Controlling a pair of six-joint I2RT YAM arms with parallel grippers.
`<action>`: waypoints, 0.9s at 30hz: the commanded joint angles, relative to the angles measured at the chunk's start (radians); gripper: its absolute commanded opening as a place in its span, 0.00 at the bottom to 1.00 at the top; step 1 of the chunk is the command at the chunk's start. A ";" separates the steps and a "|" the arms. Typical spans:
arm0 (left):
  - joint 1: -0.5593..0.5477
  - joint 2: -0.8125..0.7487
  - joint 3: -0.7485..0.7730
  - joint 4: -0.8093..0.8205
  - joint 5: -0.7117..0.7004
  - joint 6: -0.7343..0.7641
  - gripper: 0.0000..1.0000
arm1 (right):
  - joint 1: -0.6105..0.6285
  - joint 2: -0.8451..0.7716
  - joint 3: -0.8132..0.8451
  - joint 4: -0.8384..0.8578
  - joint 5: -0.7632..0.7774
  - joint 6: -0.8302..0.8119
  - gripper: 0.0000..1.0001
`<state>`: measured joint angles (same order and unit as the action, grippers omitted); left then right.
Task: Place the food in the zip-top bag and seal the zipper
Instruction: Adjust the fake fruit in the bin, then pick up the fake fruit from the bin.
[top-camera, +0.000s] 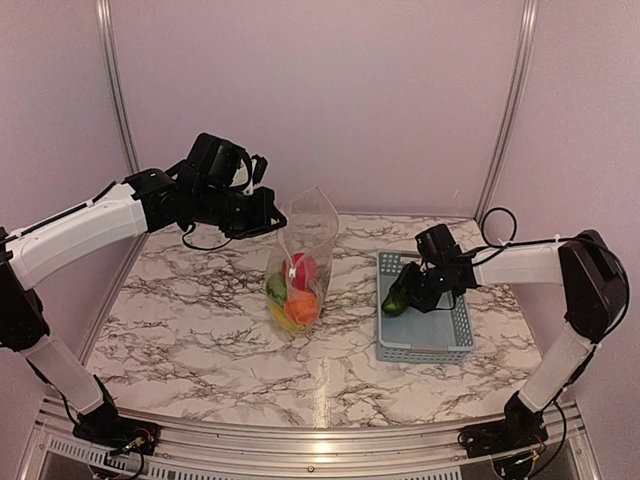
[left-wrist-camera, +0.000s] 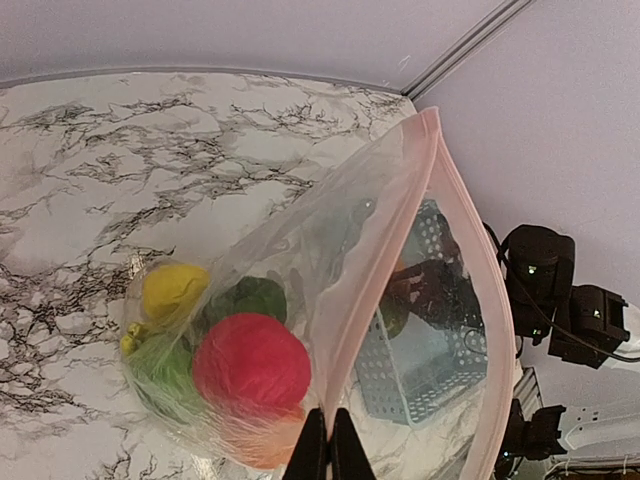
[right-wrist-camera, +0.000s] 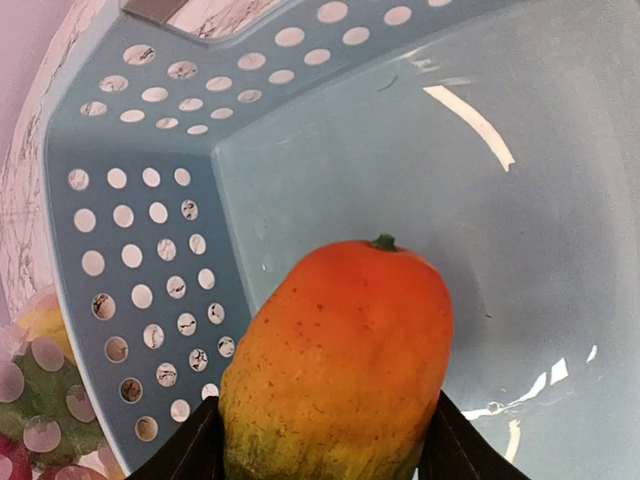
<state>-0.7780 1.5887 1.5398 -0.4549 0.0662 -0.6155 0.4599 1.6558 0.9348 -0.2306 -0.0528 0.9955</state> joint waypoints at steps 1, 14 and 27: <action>0.001 -0.030 -0.017 0.000 -0.004 -0.010 0.00 | -0.010 -0.029 0.019 -0.019 0.025 -0.064 0.58; 0.001 -0.040 -0.035 0.009 0.012 -0.038 0.00 | -0.012 0.074 0.082 -0.102 -0.006 -0.170 0.80; 0.000 -0.065 -0.070 0.028 0.017 -0.077 0.00 | -0.049 0.088 0.100 -0.072 -0.035 -0.219 0.63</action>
<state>-0.7780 1.5604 1.4849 -0.4389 0.0792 -0.6807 0.4278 1.7370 0.9886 -0.3115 -0.0669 0.8192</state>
